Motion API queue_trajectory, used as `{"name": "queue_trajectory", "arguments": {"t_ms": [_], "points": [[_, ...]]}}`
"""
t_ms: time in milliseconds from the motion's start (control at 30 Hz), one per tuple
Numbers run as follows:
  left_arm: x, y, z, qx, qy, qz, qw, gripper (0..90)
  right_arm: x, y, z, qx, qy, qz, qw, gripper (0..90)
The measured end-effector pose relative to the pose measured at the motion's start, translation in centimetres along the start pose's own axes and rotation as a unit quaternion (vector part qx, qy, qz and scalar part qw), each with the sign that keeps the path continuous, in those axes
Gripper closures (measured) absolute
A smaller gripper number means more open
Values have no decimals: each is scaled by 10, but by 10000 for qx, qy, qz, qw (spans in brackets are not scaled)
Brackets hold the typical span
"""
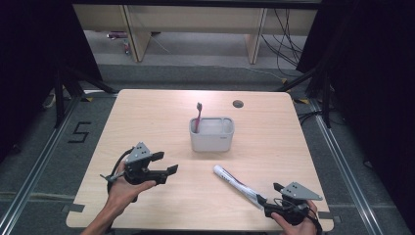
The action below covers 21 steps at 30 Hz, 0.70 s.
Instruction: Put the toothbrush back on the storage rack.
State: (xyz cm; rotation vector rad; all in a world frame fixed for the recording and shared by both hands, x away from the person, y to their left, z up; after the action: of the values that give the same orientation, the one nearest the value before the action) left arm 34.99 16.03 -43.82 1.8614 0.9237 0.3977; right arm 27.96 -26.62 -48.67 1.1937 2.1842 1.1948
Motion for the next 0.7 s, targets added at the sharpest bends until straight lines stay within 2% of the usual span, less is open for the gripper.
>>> {"name": "queue_trajectory", "arguments": {"t_ms": [267, 300, 333, 633, 700], "points": [[3, -14, -5, 21, 55, -73, 10000, 270, 1, 0, 0, 12, 18, 13, 10000, 258], [4, -15, -6, 31, 66, -98, 9999, 270, 4, 0, 0, 77, 68, 233, 9997, 258], [5, -17, -6, 51, 65, -79, 9999, 270, 5, 0, 0, 73, 72, 233, 9997, 258], [5, -33, -10, 126, 28, -77, 9999, 269, 5, 0, 1, 35, 85, 143, 9999, 259], [6, -37, -11, 150, 46, -20, 9999, 268, 2, 1, 1, 18, 67, -16, 10000, 259]]}}
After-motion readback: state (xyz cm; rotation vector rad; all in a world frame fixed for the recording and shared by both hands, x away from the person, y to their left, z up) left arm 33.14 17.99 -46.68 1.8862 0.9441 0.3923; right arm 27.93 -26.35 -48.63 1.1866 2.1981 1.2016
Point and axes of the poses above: each handheld gripper's, and its own axes: z roughly forward along the jaws, y roughly out of its top, x roughly to its left, the point moved 1 cm from there along z, roughly forward along the jaws, and after that the axes turned 3 degrees about y, right-handed, at the moved point
